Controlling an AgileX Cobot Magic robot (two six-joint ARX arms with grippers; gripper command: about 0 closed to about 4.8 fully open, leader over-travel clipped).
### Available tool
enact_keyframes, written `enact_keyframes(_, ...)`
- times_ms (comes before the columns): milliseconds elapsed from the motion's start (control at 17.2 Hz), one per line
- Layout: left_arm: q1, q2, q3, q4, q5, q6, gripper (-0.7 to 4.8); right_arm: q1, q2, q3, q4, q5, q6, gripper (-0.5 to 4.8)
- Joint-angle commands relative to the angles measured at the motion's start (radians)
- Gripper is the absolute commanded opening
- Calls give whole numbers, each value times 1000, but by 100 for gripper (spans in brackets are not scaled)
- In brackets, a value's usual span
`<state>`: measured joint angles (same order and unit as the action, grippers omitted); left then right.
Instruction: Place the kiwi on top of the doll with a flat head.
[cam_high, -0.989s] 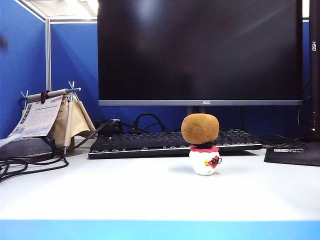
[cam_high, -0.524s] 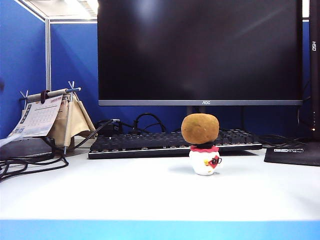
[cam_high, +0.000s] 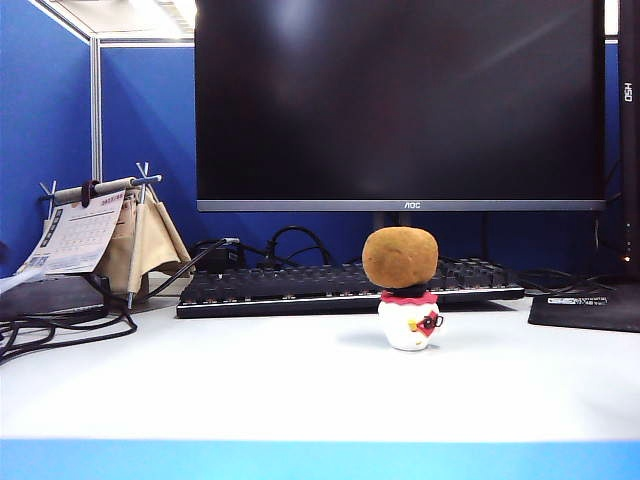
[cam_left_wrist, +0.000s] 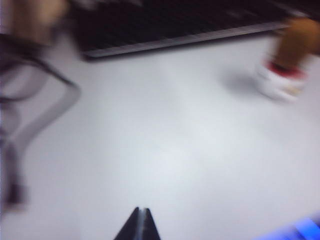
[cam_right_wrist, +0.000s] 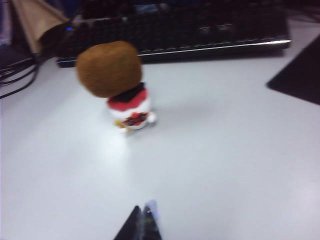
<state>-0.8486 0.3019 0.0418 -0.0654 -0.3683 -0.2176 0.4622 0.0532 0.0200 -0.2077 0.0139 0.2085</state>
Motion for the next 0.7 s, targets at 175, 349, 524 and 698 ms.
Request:
enact_keyframes(175,2,0,-11,5,82,5,-6,2,0,-3,-4,-95,0,-1)
enact_keyframes(349,2,0,-11,-8,36,-2,-5,2,-1,-3,-4,-91,1,-1)
enact_keyframes(524,1,0,-11,-8,33,0,-5,0,-2,-3,1,-87,0,-1)
enact_keyframes(698,1,0,-11,-7,33,0,-5,0,-2,-3,2,-83,0,-1)
